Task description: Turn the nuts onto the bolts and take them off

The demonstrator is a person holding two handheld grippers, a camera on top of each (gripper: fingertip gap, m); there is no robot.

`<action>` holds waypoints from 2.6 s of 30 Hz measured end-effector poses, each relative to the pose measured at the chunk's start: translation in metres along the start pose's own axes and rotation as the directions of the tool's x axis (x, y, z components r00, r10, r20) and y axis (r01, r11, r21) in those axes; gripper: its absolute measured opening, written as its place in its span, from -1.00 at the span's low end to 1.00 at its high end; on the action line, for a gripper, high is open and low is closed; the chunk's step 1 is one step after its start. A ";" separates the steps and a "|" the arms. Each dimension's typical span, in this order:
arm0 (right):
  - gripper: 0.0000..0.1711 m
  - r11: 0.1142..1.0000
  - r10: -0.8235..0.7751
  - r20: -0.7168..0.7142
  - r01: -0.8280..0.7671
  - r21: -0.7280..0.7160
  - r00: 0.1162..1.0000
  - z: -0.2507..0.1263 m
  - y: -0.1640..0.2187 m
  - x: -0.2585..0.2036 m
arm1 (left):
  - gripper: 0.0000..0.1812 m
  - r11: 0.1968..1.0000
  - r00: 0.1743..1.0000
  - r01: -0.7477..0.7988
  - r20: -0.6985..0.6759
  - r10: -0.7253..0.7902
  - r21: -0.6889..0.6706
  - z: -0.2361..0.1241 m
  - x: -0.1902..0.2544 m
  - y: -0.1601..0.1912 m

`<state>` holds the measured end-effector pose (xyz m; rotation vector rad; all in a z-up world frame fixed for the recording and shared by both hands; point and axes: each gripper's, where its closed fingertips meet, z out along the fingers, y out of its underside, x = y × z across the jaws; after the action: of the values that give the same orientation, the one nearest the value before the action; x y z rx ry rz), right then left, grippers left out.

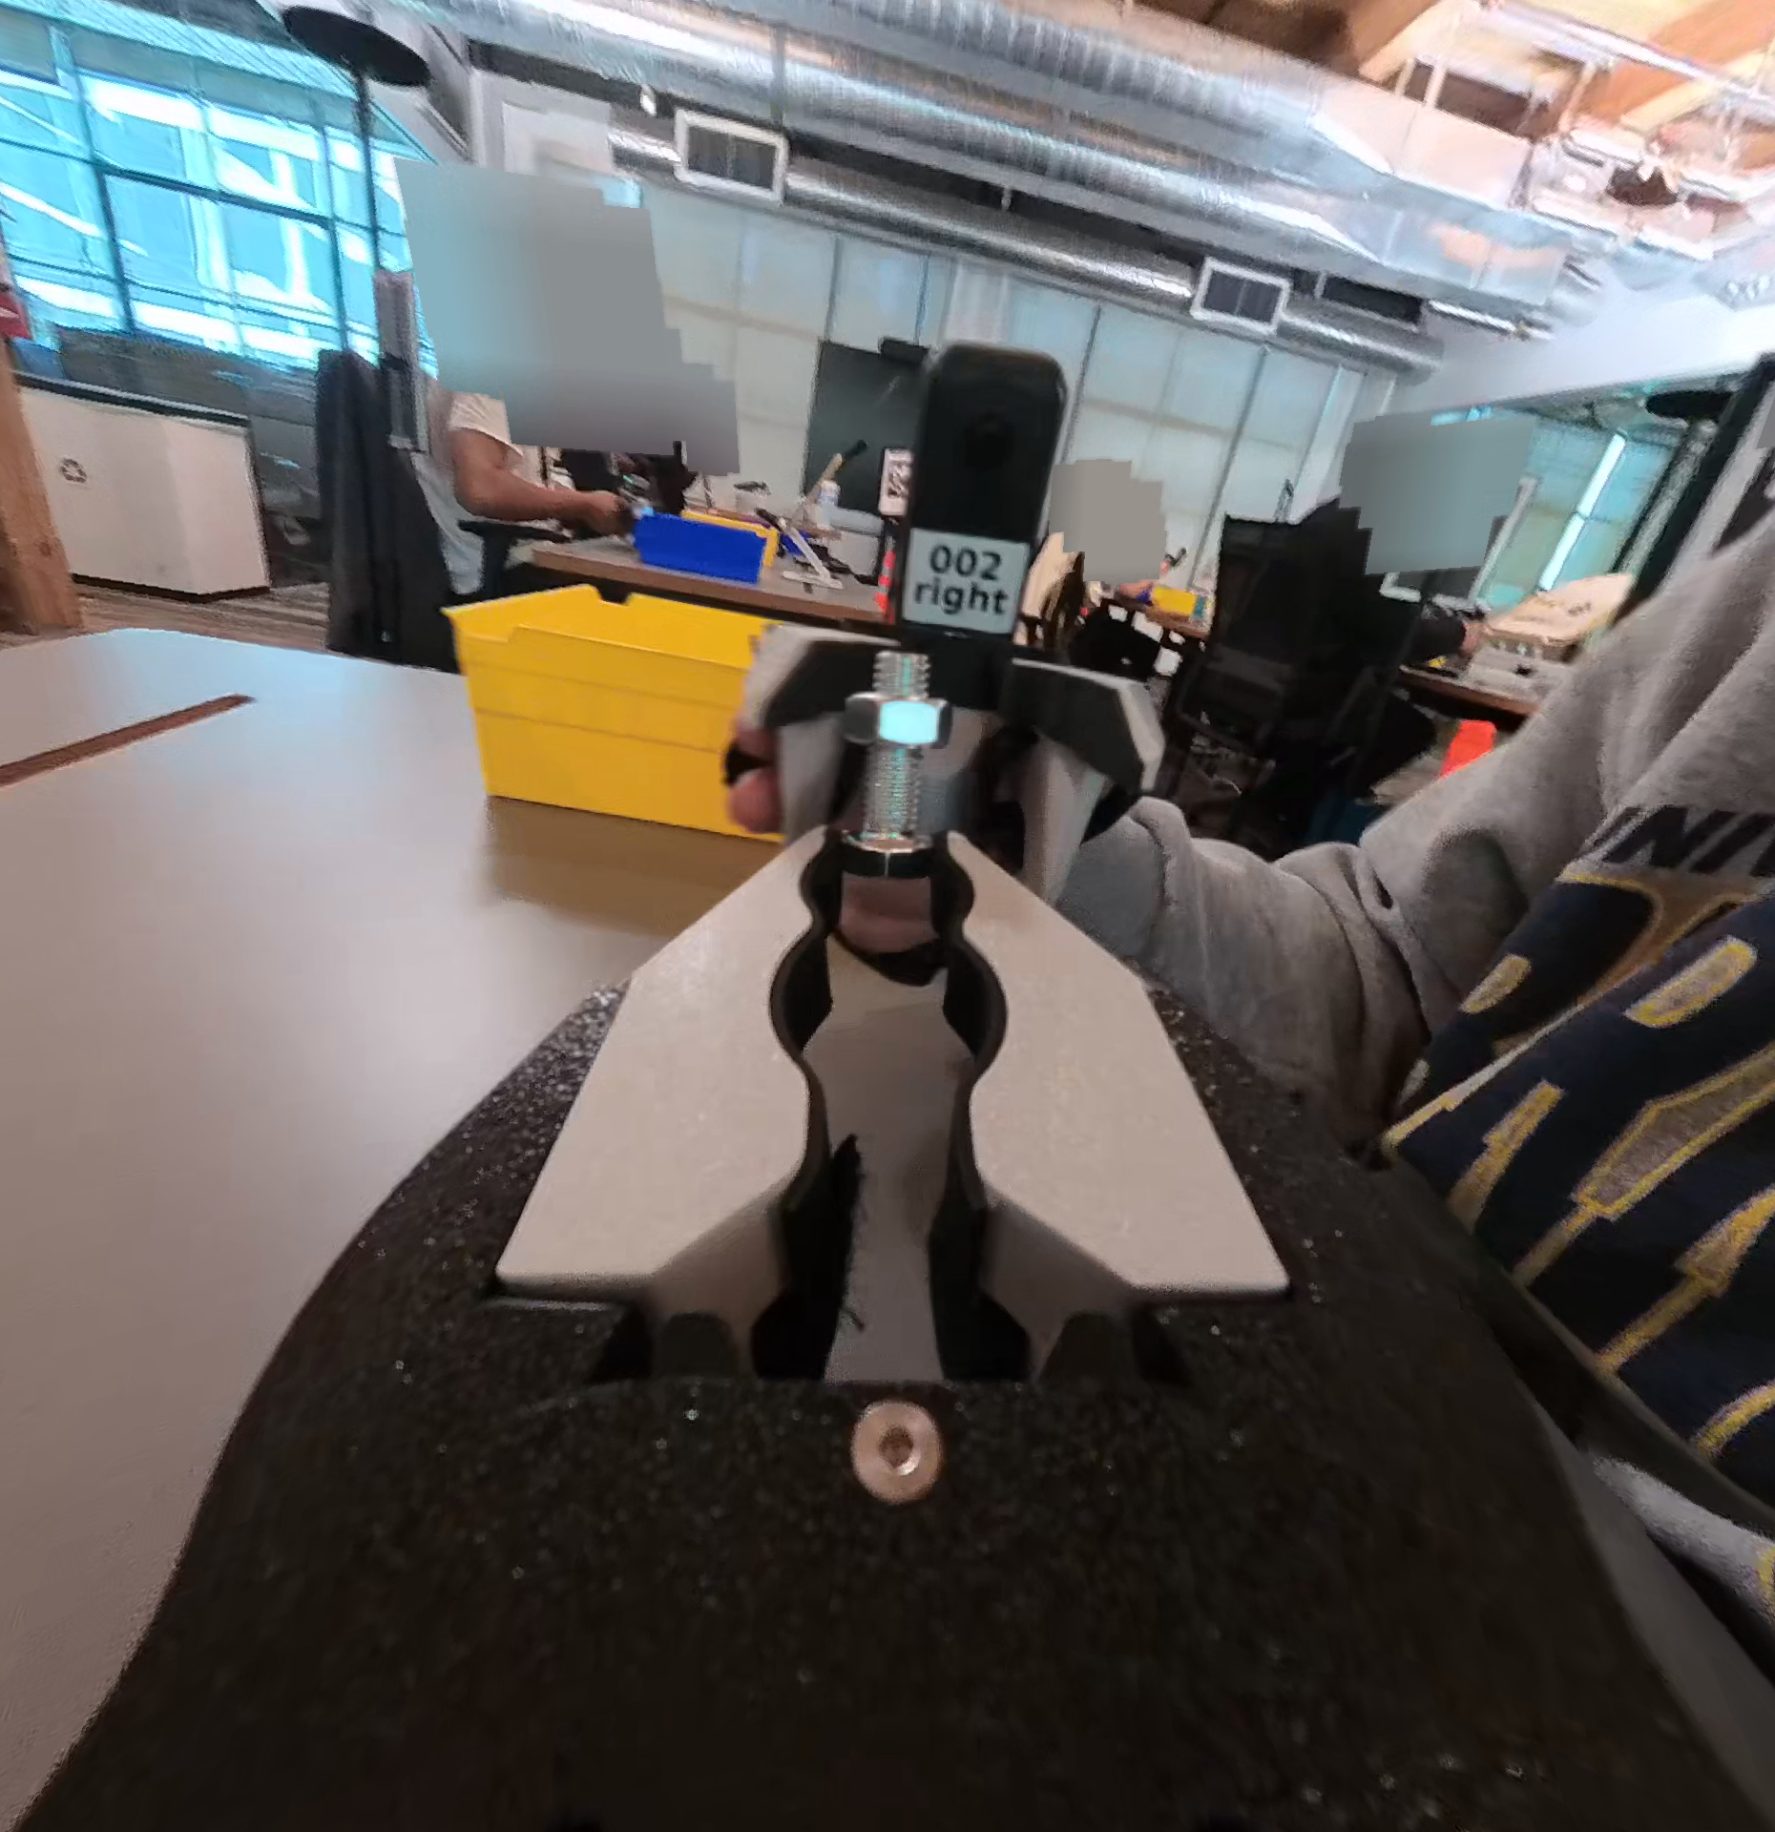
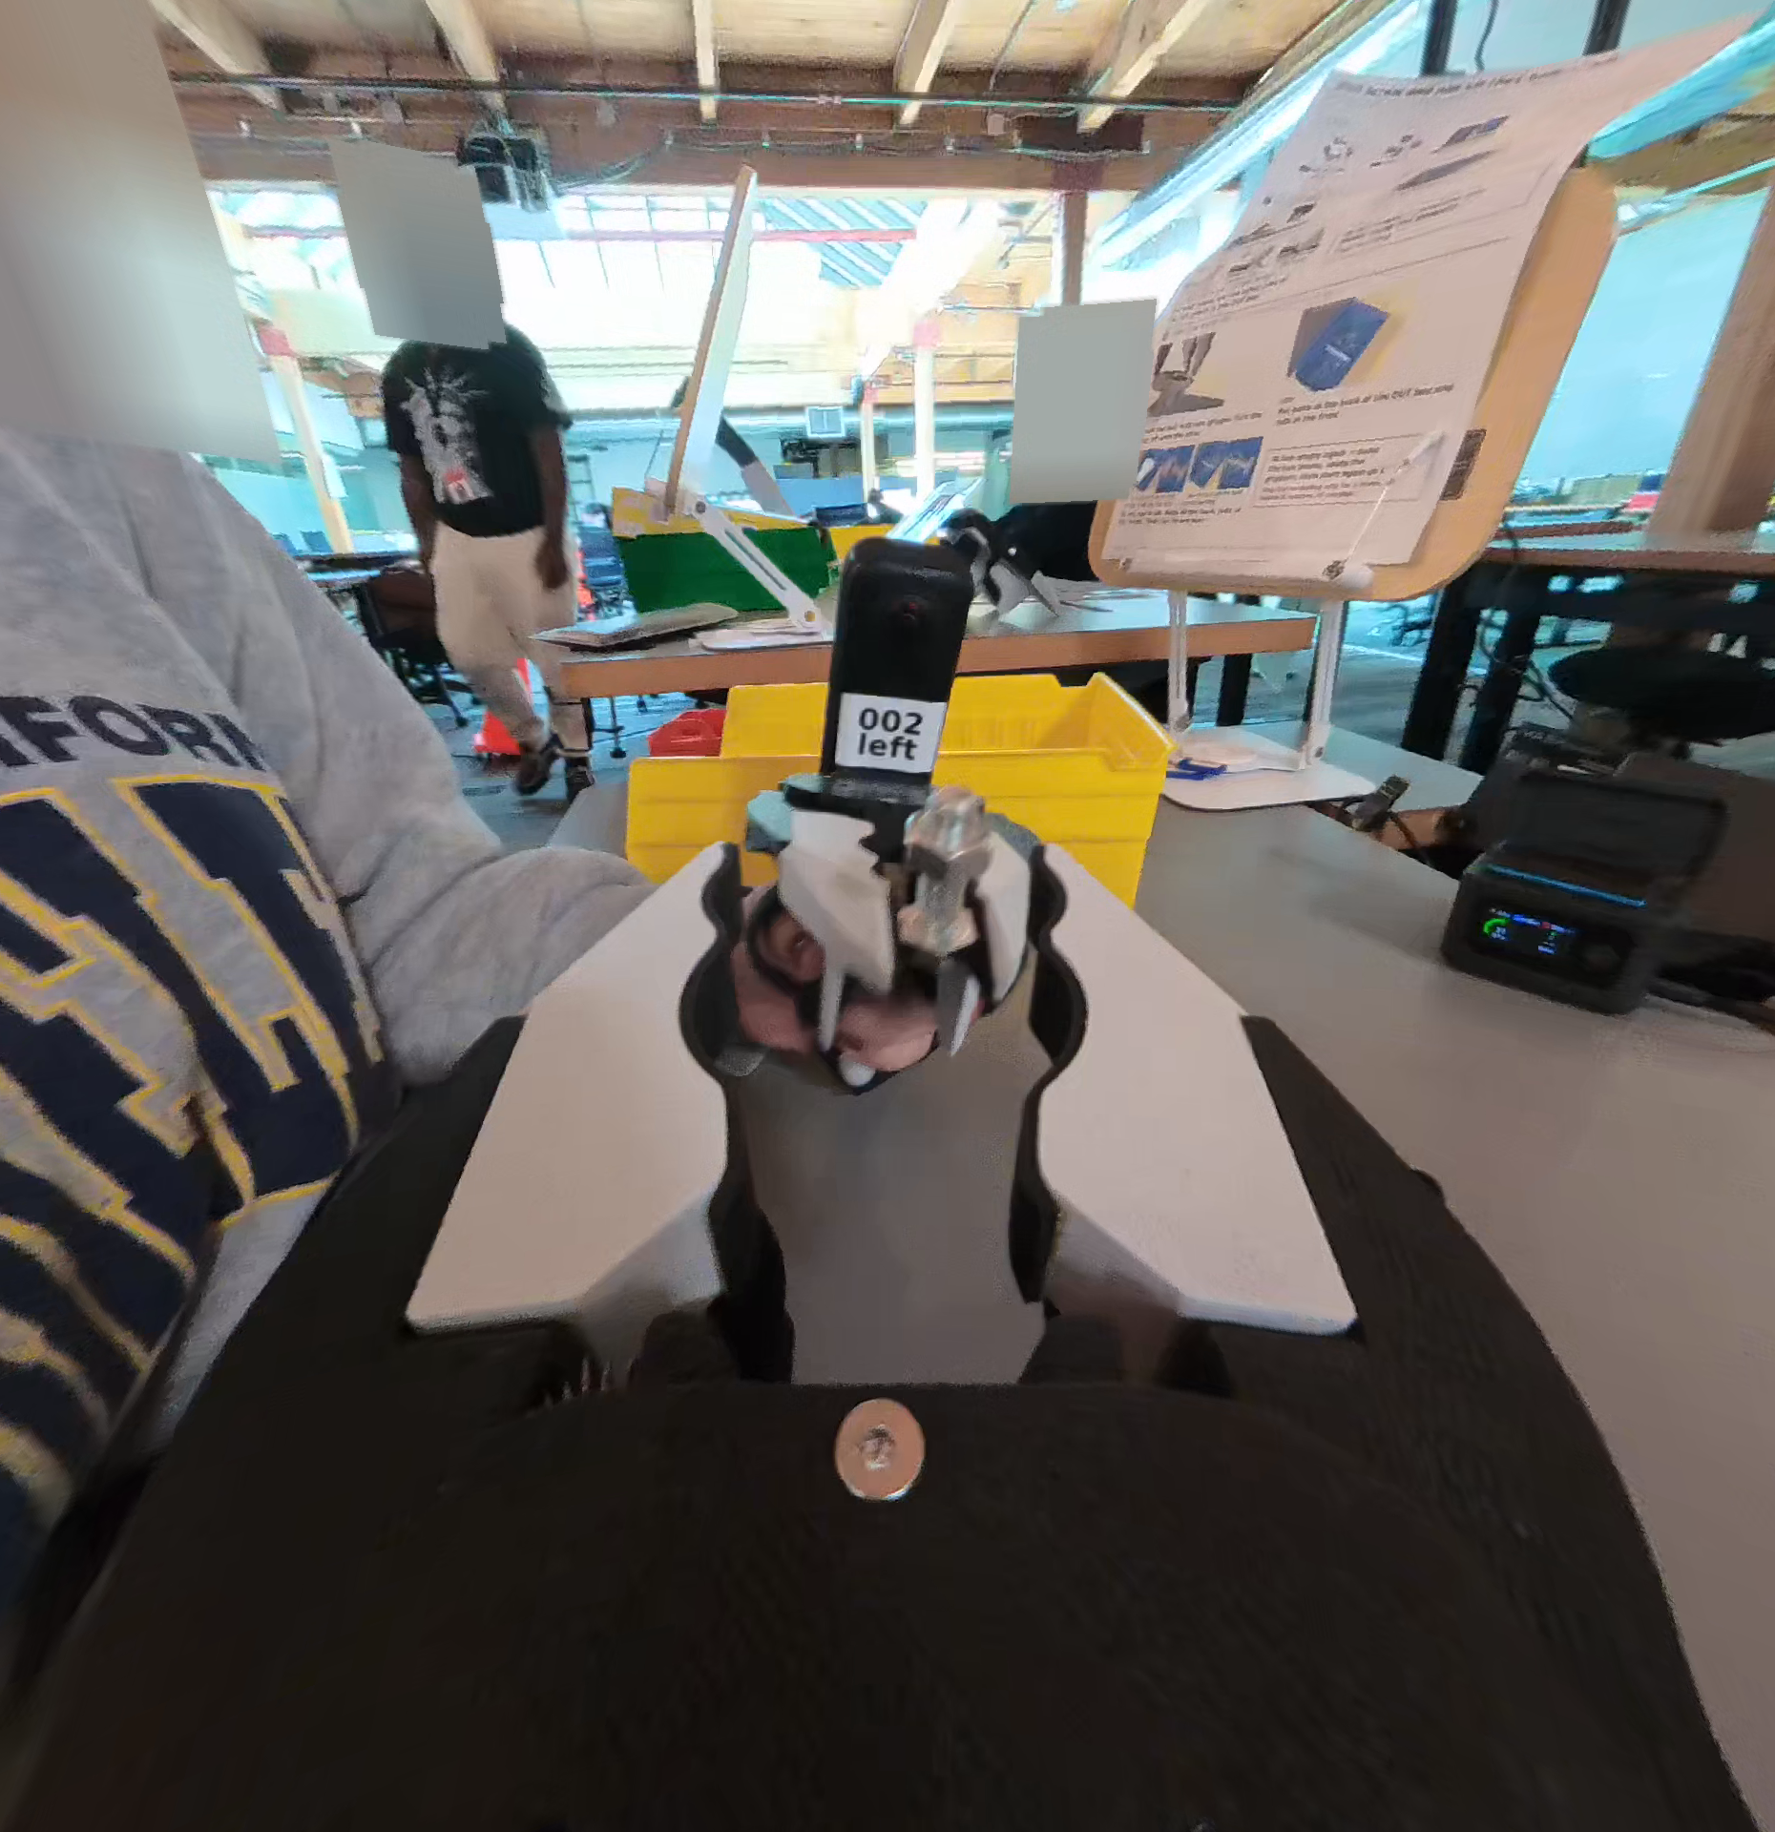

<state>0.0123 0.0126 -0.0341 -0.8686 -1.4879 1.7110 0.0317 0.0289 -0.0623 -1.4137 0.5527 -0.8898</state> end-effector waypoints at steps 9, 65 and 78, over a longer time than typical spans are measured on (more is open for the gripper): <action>-0.42 0.999 -0.012 0.002 0.012 0.039 1.000 -0.003 -0.006 -0.001 | -0.84 0.992 0.997 0.064 0.037 -0.068 0.108 -0.016 -0.011 -0.017; -1.00 0.996 -0.051 -0.202 0.036 -0.076 0.978 -0.032 -0.002 0.021 | -0.84 0.989 0.995 0.101 0.010 -0.103 0.105 0.006 -0.007 -0.010; -0.80 0.940 -0.156 -0.301 0.048 -0.337 0.941 -0.027 0.029 0.019 | -0.36 0.969 0.983 0.184 -0.002 -0.186 0.165 0.012 -0.008 -0.014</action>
<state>0.0227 0.0397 -0.0670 -1.1595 -1.5758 1.1905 0.0338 0.0438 -0.0482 -1.3345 0.3319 -1.0498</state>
